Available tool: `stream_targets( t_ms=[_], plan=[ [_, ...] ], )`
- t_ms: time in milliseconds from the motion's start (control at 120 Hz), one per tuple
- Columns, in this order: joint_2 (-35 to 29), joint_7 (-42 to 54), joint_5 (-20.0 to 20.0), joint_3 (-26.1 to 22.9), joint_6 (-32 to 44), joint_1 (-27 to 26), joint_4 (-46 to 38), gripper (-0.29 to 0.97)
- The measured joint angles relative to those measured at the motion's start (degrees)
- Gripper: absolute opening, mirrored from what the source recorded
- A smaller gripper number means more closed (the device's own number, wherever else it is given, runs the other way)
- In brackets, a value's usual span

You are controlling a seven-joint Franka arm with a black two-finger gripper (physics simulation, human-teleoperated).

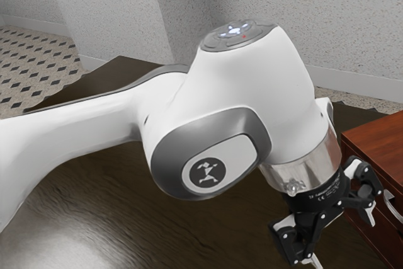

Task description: Pull the drawer handle with one arm to open the drawer

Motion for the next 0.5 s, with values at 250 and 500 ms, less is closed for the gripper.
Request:
stream_targets(
  t_ms=[250,500],
  plan=[
    [0.6,-0.1,0.0,0.4,0.5,-1.3,-0.2,0.68],
    [1.0,0.2,0.1,0.4,0.8,-2.4,-0.6,0.68]
  ],
)
